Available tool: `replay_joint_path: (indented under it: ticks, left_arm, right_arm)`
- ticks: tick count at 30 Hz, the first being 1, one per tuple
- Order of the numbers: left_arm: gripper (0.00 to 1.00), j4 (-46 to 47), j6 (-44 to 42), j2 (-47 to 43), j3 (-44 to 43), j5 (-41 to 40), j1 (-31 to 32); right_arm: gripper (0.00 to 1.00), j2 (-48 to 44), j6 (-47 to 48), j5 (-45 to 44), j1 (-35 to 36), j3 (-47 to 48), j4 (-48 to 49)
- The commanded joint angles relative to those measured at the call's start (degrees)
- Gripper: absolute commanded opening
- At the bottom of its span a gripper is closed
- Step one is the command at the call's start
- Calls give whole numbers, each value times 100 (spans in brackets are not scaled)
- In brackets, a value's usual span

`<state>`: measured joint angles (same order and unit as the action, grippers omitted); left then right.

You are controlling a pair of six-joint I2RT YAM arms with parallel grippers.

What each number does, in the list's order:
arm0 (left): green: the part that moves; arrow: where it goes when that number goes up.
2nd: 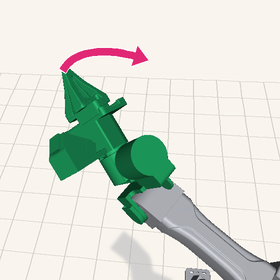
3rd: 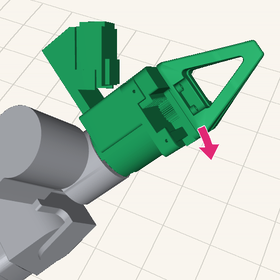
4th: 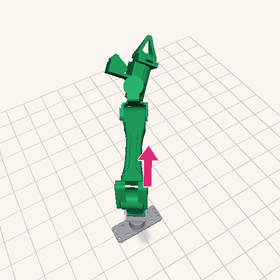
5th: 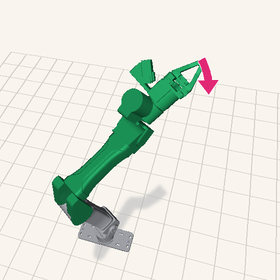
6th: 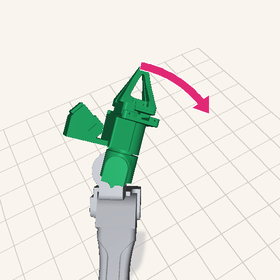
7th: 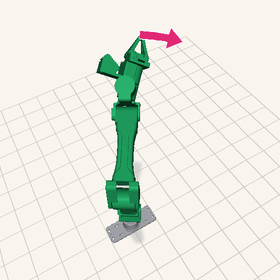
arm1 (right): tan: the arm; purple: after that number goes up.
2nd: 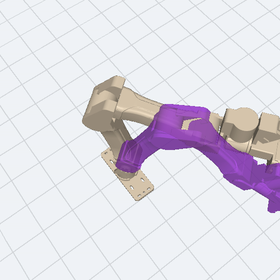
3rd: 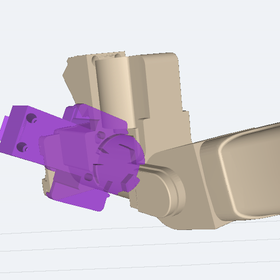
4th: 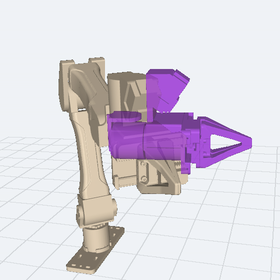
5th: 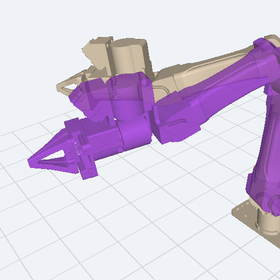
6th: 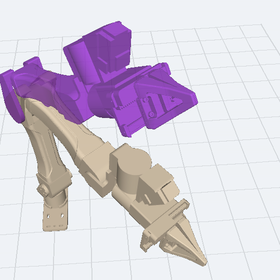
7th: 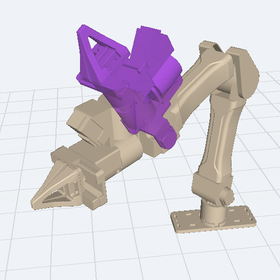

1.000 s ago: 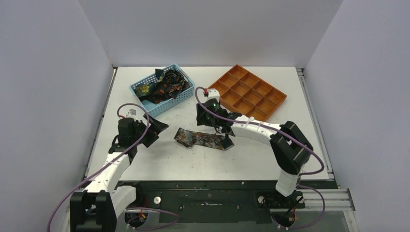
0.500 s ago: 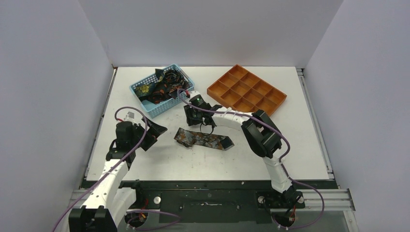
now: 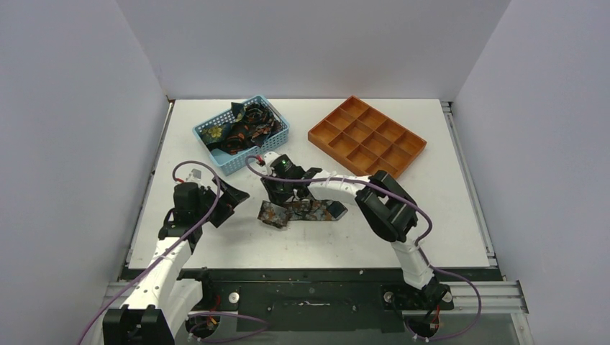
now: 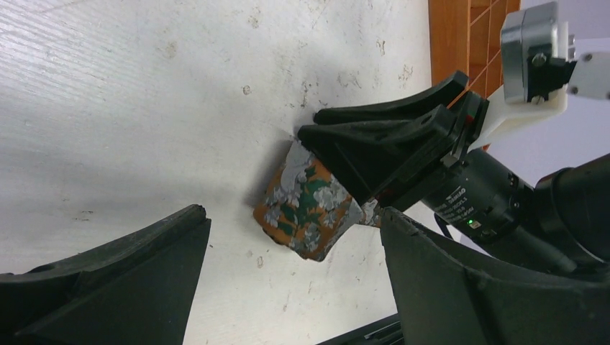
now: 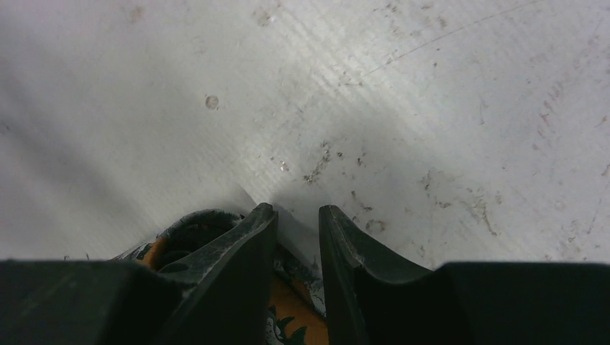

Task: Roll the ties
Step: Roll the tie at the center of the board.

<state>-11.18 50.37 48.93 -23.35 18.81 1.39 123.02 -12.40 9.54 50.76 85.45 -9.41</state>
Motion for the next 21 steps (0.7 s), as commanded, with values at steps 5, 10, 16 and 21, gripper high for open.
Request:
replay_joint_path:
  ticks: [5,10,16,21]
  left_arm:
    - [87,90,-114,-31,41,126,-14]
    - [87,25,-148,-27,-5,60,-9]
    - [86,78,-153,45,4,26,-14]
    - [92,373,-73,174,108,257,1]
  right_arm:
    - [33,-364,353,21,63,-136,-494]
    - [45,-1074,-377,-663,-326,-294,61]
    - [56,-2427,-906,-1383,-408,-1032,486]
    - [67,-3397,-1926,-461,-409,-2523,1195]
